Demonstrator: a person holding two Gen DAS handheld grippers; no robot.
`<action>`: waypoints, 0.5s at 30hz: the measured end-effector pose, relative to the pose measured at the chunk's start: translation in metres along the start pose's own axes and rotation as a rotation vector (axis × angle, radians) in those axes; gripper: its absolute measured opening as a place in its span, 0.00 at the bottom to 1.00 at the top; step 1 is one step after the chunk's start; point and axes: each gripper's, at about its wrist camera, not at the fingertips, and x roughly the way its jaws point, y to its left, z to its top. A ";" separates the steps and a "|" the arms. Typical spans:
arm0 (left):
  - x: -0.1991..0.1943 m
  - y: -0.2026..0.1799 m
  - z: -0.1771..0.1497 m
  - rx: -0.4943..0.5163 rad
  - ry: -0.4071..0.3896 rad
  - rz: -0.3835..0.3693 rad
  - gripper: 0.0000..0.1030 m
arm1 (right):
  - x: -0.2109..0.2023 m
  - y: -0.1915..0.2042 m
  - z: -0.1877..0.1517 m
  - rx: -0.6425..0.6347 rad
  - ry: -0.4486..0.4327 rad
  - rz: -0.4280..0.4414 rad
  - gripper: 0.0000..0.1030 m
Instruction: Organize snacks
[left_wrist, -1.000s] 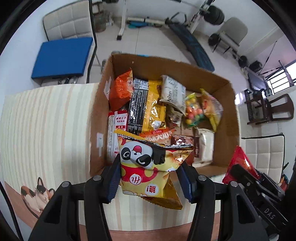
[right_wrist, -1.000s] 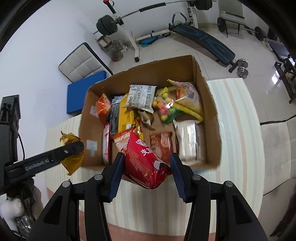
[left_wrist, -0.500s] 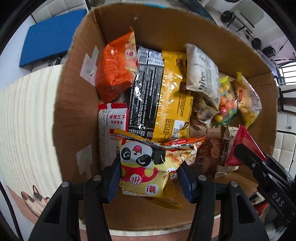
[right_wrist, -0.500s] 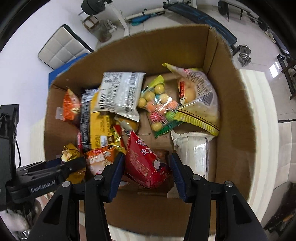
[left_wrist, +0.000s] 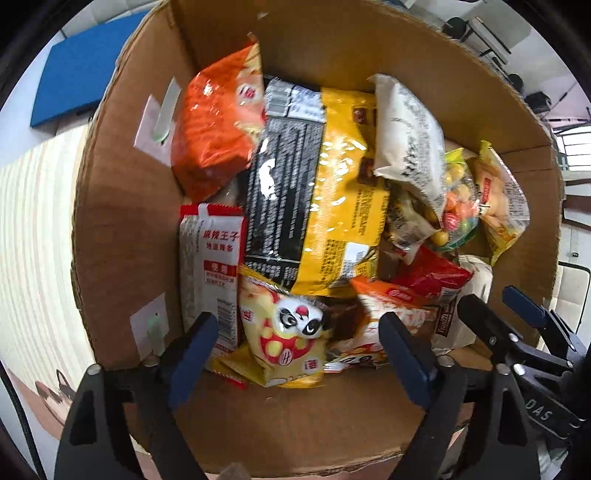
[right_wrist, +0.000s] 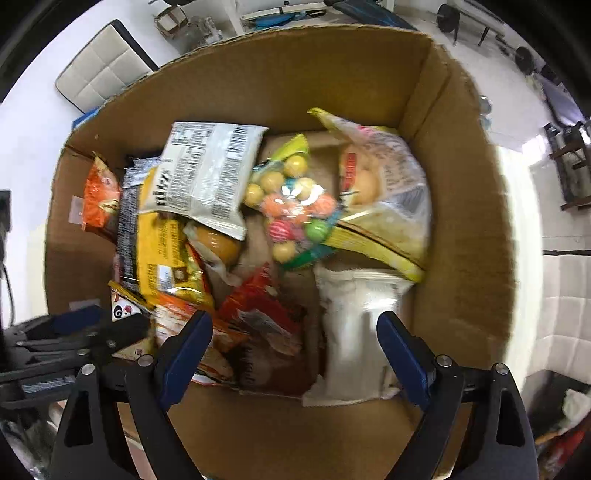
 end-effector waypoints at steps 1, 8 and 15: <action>-0.002 -0.002 0.000 0.006 -0.008 0.013 0.88 | -0.001 0.000 -0.002 -0.009 -0.001 -0.022 0.91; -0.019 -0.014 0.007 0.021 -0.049 0.055 0.88 | -0.011 -0.008 -0.017 -0.014 -0.001 -0.065 0.93; -0.046 -0.027 0.007 0.029 -0.096 0.080 0.88 | -0.027 -0.008 -0.035 -0.010 -0.016 -0.057 0.94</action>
